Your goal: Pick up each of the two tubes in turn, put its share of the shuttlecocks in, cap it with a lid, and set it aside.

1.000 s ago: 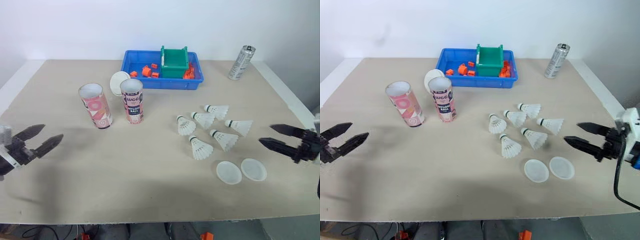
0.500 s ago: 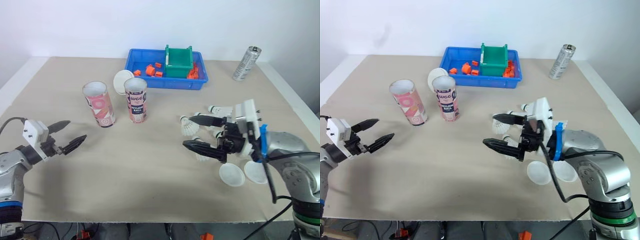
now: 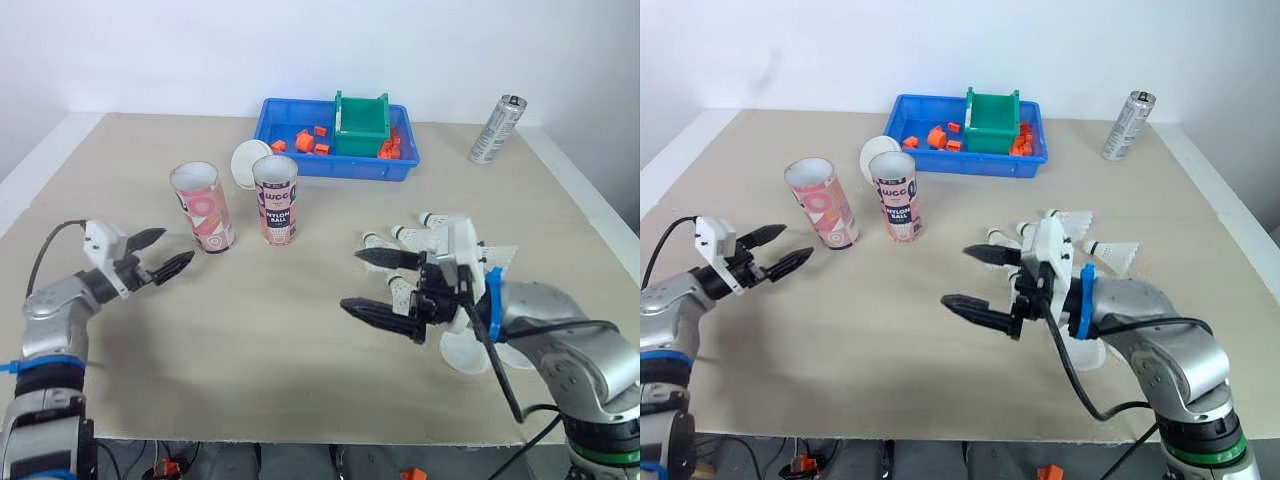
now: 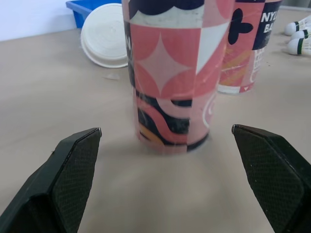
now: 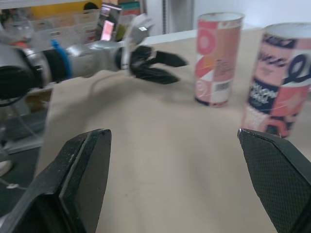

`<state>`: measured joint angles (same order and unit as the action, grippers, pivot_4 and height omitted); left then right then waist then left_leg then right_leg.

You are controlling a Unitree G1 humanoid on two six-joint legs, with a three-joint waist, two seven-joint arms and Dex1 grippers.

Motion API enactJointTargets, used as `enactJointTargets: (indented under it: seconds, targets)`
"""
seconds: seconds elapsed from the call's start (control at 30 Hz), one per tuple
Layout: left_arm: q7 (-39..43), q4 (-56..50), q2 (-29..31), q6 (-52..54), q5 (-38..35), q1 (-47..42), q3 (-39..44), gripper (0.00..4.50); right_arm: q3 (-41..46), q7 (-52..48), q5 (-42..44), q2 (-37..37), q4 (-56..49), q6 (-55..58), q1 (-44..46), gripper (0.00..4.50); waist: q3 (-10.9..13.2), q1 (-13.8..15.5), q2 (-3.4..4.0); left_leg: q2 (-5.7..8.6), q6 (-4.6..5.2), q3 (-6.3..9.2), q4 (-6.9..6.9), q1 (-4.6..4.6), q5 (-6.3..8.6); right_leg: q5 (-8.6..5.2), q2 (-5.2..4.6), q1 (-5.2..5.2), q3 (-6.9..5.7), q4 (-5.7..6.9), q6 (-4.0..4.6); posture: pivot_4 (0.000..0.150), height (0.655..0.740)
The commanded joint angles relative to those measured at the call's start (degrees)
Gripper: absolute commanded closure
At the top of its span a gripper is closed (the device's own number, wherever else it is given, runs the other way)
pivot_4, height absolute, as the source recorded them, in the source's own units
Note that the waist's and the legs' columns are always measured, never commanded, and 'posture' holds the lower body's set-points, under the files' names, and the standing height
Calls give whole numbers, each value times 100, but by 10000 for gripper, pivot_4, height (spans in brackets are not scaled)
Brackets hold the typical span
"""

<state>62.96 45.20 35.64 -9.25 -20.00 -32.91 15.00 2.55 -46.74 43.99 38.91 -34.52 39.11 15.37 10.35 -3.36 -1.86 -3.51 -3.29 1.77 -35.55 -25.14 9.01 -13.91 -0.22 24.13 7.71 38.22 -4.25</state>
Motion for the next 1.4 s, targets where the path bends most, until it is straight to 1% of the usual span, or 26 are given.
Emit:
enactJointTargets:
  seconds: [0.03,0.23,0.47,0.73,1.03,1.13,1.17,1.2,1.4]
  targets:
    - [34,642,-81,-356,244,-548,-149,0,2,173,40,-77,-291,-61,-16,379,0,30,0,0,2,1,0,0,-1,1,1,0,0,0,0,1500,7275]
    - [144,1402,-263,-588,485,-1153,-354,0,104,301,95,-73,-383,-96,-122,379,-1,37,-1,0,2,0,1,-3,-1,6,2,1,1,0,-11,1500,7275]
    - [10,2067,-420,-767,780,-1634,-453,0,147,395,157,-54,-522,-103,-243,379,0,45,-2,0,2,5,2,-6,-1,4,5,1,1,0,-13,1500,7275]
    - [-129,2385,-584,-905,958,-1926,-449,0,100,464,113,-88,-555,-196,-391,379,-1,57,-2,1,2,8,2,-6,-1,5,7,0,1,0,-14,1500,7275]
    - [-461,2505,-799,-1078,986,-1996,-383,0,86,443,51,-70,-530,-335,-498,379,-1,57,-3,2,2,11,1,-6,-1,4,7,-2,1,1,-17,1500,7275]
    - [-547,2522,-866,-1095,958,-2024,-357,7237,50,415,20,-63,-496,-376,-459,0,-1,62,-2,2,2,14,2,-6,-1,4,8,-3,1,2,-17,1500,7275]
    - [-568,2524,-878,-1100,969,-2027,-363,11043,49,401,12,-58,-488,-388,-457,0,-1,62,-3,2,2,14,1,-6,-1,4,8,-3,1,1,-17,1500,7275]
    - [-538,2517,-888,-1081,985,-2022,-376,13899,50,395,7,-56,-482,-396,-456,0,-1,62,-2,3,2,14,0,-6,-1,4,7,-5,1,1,-18,1500,7275]
    - [-358,2347,-815,-1151,908,-1921,-293,13899,57,399,23,-32,-495,-400,-462,0,-1,62,-3,3,2,15,0,-6,-1,5,8,-5,1,1,-18,1500,7275]
